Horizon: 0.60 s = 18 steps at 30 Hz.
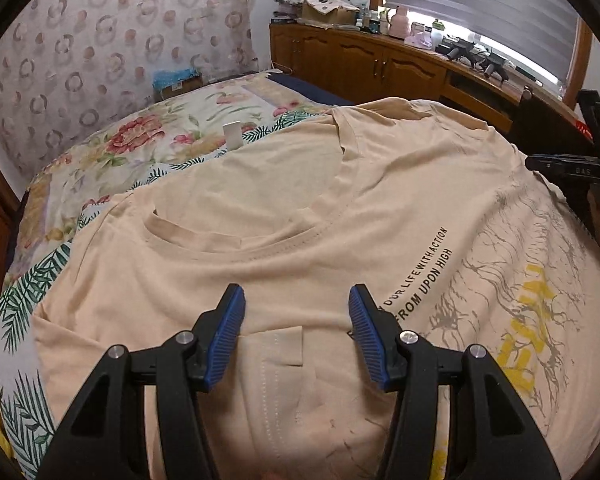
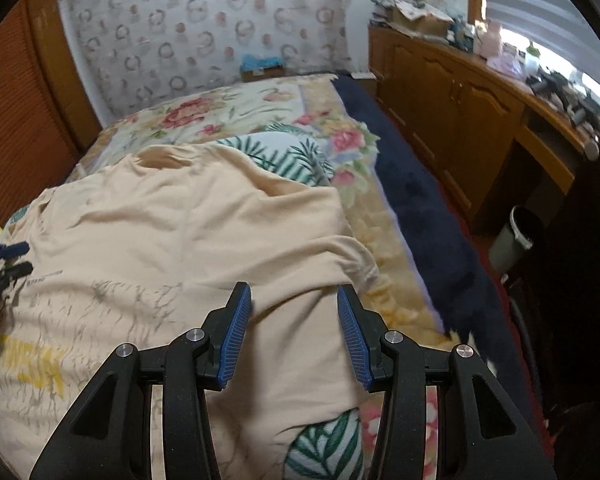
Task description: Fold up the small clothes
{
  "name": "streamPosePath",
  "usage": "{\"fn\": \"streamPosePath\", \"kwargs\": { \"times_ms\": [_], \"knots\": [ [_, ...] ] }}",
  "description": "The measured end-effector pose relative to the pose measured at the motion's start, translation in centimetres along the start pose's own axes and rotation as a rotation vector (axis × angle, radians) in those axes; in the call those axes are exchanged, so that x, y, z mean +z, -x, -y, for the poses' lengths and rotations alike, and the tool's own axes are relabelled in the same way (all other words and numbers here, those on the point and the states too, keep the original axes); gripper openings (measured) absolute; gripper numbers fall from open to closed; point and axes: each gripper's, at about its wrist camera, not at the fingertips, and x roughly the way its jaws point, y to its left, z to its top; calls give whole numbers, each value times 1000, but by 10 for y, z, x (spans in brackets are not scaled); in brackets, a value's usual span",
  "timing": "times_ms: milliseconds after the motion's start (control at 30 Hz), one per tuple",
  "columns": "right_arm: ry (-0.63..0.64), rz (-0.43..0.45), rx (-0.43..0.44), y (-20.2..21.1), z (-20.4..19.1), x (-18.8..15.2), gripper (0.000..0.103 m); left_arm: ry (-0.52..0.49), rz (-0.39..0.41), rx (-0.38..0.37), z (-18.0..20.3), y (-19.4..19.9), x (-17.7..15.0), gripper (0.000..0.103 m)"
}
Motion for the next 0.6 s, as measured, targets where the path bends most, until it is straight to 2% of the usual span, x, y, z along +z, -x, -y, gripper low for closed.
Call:
{"fn": "streamPosePath", "kwargs": {
  "times_ms": [467, 533, 600],
  "knots": [
    [-133, -52, 70, -20, 30, 12, 44, -1, 7, -7, 0, -2, 0, 56],
    [-137, -52, 98, -19, 30, 13, 27, -1, 8, -9, -1, -2, -1, 56],
    [-112, -47, 93, -17, 25, 14, 20, -1, 8, -8, -1, -2, -1, 57]
  ]
}}
